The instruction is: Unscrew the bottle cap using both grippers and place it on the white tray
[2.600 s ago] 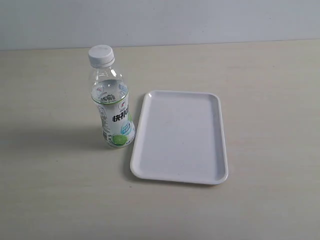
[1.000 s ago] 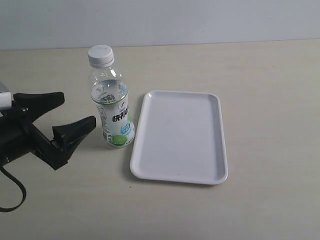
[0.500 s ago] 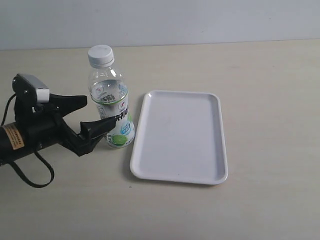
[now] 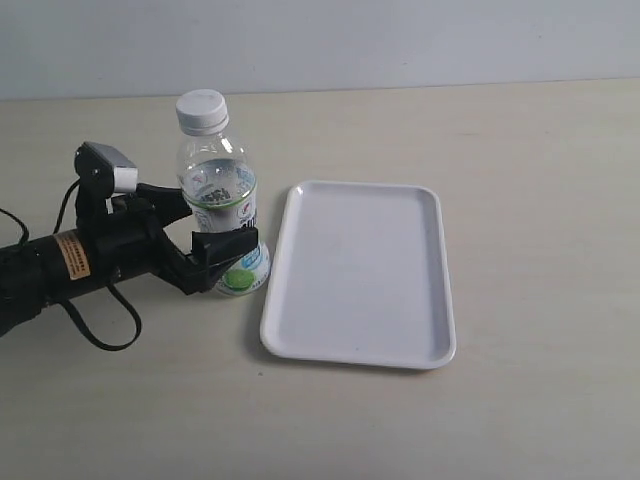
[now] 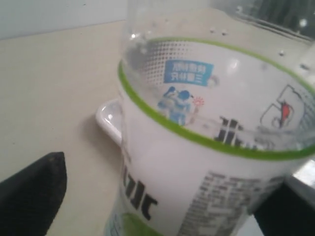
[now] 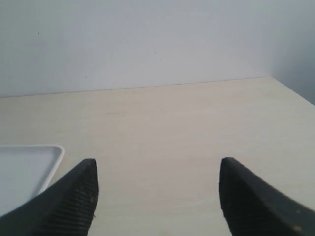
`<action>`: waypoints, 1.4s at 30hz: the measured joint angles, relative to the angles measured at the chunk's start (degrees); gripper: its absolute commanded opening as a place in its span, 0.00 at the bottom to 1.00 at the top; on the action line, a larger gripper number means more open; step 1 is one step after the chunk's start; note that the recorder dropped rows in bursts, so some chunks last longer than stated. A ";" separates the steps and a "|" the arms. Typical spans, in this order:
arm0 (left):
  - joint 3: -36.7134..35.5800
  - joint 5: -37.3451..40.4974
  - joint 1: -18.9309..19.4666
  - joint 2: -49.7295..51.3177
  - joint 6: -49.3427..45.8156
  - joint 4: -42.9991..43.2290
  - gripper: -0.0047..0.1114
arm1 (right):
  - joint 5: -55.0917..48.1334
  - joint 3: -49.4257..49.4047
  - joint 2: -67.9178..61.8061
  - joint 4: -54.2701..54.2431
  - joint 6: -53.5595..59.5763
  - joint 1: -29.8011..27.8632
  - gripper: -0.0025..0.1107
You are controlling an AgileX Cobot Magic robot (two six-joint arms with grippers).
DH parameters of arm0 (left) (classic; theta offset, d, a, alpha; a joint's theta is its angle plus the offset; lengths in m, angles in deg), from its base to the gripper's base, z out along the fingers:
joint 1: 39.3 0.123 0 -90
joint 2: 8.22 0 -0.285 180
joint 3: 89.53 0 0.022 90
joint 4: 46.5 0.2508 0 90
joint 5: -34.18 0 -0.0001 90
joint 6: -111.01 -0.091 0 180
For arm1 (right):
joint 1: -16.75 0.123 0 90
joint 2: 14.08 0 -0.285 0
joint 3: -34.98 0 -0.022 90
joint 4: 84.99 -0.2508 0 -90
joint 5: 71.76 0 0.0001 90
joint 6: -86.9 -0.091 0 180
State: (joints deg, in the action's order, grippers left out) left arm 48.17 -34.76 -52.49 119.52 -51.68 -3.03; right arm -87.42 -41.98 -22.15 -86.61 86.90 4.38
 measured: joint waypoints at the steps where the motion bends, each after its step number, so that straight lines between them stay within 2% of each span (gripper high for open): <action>1: 0.27 0.00 -0.40 0.15 0.26 0.00 0.84 | 0.00 0.00 0.00 0.00 0.00 0.00 0.60; 9: 1.50 -0.03 -2.46 1.54 0.49 0.10 0.84 | 0.00 0.00 0.00 0.00 0.00 0.00 0.60; 11: 1.50 -0.03 -2.46 1.54 0.49 0.10 0.80 | 0.37 0.00 0.00 0.00 0.00 0.00 0.60; 17: 1.63 -0.03 -2.46 1.54 0.49 -0.09 0.50 | 6.13 0.00 0.00 0.00 0.00 0.00 0.60; 28: 1.63 -0.03 -2.46 1.54 0.62 -2.05 0.04 | 10.57 0.00 0.00 -4.40 -3.01 0.00 0.60; 35: 1.63 1.64 -2.46 0.63 0.71 -2.45 0.04 | 13.45 0.00 0.00 -5.09 -3.56 0.00 0.60; 42: 1.63 11.05 -2.46 -5.43 0.85 -0.04 0.04 | 14.52 0.00 0.00 -7.35 -4.52 0.00 0.60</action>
State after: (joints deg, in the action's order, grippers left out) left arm 49.80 -23.70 -54.95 114.09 -50.83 -3.06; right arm -72.91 -41.98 -22.15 -93.96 82.38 4.38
